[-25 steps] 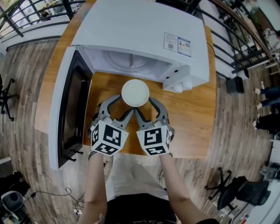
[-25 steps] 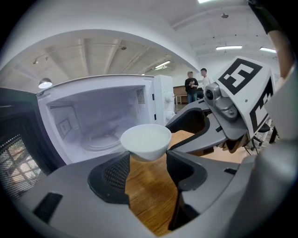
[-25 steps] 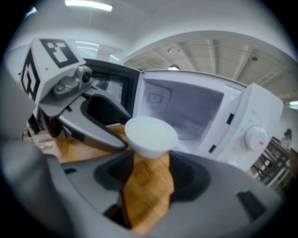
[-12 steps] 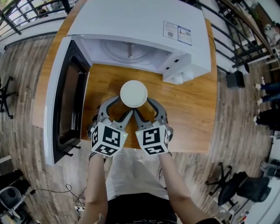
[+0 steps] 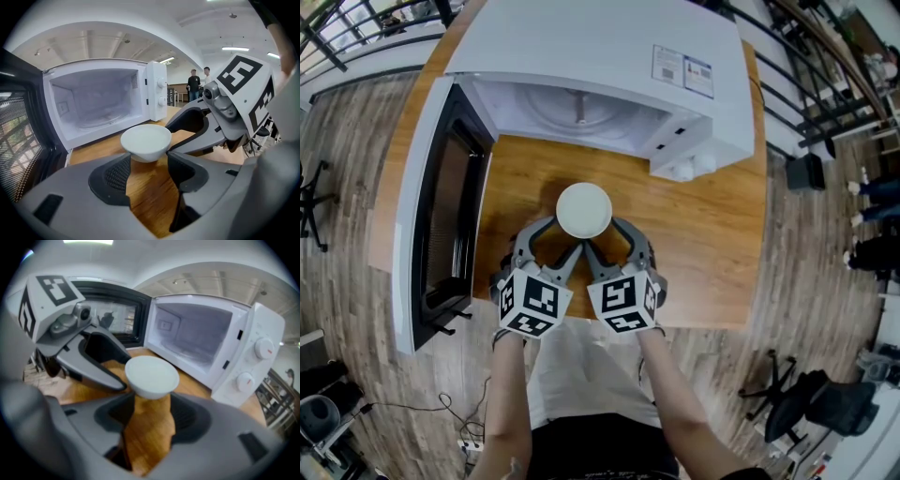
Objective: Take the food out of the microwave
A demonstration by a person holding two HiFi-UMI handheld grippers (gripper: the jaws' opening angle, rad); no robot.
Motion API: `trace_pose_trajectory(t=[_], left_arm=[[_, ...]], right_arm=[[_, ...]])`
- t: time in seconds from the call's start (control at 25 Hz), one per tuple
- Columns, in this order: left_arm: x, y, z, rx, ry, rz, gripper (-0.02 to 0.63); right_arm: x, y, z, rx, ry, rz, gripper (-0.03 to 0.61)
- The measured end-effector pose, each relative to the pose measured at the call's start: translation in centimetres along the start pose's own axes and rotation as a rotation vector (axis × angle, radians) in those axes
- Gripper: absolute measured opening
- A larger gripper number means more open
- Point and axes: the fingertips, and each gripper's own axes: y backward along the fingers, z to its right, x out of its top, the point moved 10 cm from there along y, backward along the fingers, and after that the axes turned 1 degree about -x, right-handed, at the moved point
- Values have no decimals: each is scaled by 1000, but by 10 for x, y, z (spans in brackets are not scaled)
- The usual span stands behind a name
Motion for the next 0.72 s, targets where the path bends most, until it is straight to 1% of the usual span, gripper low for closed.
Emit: trace_pose_trajectory(t=[0.6, 0.72], left_arm=[[-9, -4, 3, -19, 36, -14, 273], [-11, -4, 4, -21, 44, -15, 273]], right_arm=[[-10, -3, -4, 5, -14, -30, 258], [-10, -3, -5, 6, -4, -31, 258]])
